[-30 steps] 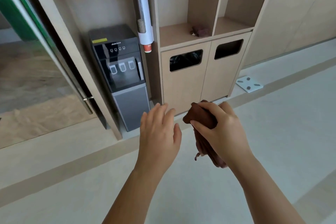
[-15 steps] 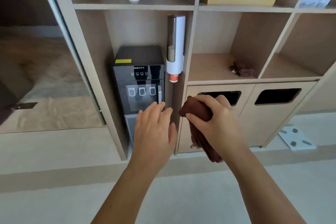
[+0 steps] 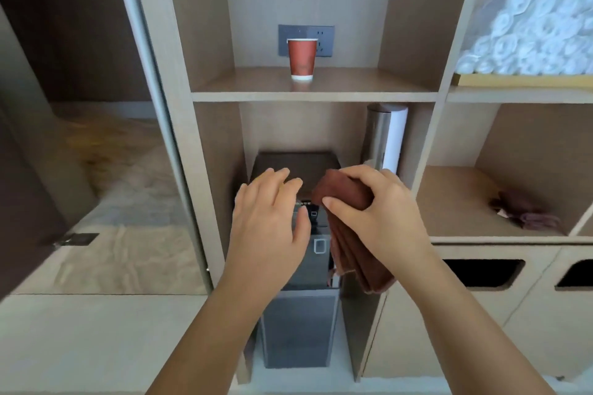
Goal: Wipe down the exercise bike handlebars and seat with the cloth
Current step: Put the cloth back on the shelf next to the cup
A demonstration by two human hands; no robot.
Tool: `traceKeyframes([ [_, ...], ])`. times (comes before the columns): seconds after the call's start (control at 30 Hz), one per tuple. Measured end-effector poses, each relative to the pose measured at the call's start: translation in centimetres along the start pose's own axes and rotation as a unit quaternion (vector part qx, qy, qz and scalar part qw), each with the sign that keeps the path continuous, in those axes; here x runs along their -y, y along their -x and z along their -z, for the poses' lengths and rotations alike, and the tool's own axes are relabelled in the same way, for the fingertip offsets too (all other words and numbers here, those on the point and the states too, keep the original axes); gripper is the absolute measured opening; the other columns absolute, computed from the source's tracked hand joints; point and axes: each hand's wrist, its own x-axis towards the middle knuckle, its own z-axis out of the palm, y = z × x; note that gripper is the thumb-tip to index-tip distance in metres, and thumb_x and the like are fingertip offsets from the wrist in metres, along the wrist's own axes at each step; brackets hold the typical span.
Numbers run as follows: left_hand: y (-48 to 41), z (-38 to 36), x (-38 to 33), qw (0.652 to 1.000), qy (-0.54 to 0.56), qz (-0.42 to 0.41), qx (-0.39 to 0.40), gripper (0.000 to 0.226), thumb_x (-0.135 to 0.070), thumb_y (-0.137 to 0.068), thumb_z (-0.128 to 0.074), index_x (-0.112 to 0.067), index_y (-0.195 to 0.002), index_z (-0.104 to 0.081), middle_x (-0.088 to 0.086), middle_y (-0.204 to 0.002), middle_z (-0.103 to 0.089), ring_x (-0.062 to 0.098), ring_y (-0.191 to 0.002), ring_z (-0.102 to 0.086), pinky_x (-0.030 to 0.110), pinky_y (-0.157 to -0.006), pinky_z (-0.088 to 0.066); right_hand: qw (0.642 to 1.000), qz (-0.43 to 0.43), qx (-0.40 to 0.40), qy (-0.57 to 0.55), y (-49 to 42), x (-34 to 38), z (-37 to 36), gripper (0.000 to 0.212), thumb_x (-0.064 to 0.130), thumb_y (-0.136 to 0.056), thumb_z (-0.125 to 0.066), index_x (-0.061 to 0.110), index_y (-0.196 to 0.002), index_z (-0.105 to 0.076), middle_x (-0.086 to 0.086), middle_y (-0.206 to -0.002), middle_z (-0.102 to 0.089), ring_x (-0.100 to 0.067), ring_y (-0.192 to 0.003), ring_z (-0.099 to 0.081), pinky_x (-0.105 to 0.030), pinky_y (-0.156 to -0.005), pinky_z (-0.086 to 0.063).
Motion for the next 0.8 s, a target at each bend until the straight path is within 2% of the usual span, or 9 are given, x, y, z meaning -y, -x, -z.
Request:
traceKeyframes([
  [0.17, -6.8, 0.8, 7.1, 1.0, -0.021, -0.018, -0.006, 0.034, -0.011, -0.084, -0.061, -0.004, -0.116, -0.059, 0.014, -0.125, -0.056, 0.032, -0.122, -0.044, 0.055, -0.1, -0.035, 0.999, 0.005, -0.043, -0.01, -8.5, 3.3, -4.8, 0.038, 0.043, -0.078, -0.066, 0.032, -0.113, -0.057, 0.002, -0.103, -0.055, -0.008, -0.084, -0.048, -0.003, -0.067, -0.029],
  [0.33, -12.8, 1.2, 12.2, 0.996, -0.036, -0.063, -0.041, 0.031, -0.005, -0.08, -0.064, 0.0, -0.111, -0.061, 0.019, -0.119, -0.058, 0.037, -0.117, -0.048, 0.057, -0.095, -0.039, 0.996, 0.03, -0.082, -0.016, -15.4, 6.2, -8.4, 0.034, 0.035, -0.078, -0.067, 0.029, -0.11, -0.057, -0.001, -0.1, -0.057, -0.01, -0.081, -0.049, -0.011, -0.063, -0.034],
  [0.43, -15.6, 1.3, 14.1, 0.996, -0.048, -0.061, -0.053, 0.032, -0.004, -0.08, -0.064, -0.001, -0.112, -0.06, 0.019, -0.121, -0.057, 0.037, -0.12, -0.045, 0.057, -0.097, -0.037, 0.996, 0.041, -0.078, -0.02, -18.6, 7.2, -10.1, 0.034, 0.032, -0.079, -0.067, 0.025, -0.111, -0.057, -0.001, -0.1, -0.057, -0.011, -0.084, -0.05, -0.01, -0.063, -0.034],
  [0.6, -19.0, 0.9, 16.4, 0.989, -0.075, -0.081, -0.103, 0.034, -0.002, -0.075, -0.067, 0.0, -0.109, -0.062, 0.02, -0.121, -0.057, 0.039, -0.122, -0.045, 0.057, -0.099, -0.031, 0.993, 0.057, -0.101, -0.028, -23.4, 8.0, -11.6, 0.038, 0.036, -0.08, -0.066, 0.026, -0.115, -0.056, -0.002, -0.106, -0.058, -0.016, -0.091, -0.055, -0.025, -0.075, -0.044],
  [0.73, -21.4, 1.1, 17.5, 0.983, -0.103, -0.07, -0.133, 0.034, -0.002, -0.074, -0.068, 0.001, -0.107, -0.063, 0.02, -0.121, -0.058, 0.039, -0.122, -0.044, 0.056, -0.1, -0.029, 0.991, 0.068, -0.11, -0.039, -26.8, 8.8, -12.5, 0.037, 0.039, -0.08, -0.065, 0.026, -0.113, -0.057, -0.002, -0.106, -0.059, -0.016, -0.09, -0.057, -0.028, -0.076, -0.047],
  [0.8, -22.5, 1.1, 17.9, 0.981, -0.111, -0.075, -0.141, 0.032, -0.002, -0.076, -0.065, 0.0, -0.108, -0.063, 0.02, -0.122, -0.058, 0.038, -0.124, -0.043, 0.055, -0.101, -0.027, 0.99, 0.067, -0.116, -0.045, -28.5, 9.2, -12.9, 0.037, 0.04, -0.079, -0.065, 0.025, -0.112, -0.058, -0.003, -0.103, -0.06, -0.017, -0.089, -0.057, -0.027, -0.073, -0.044],
])
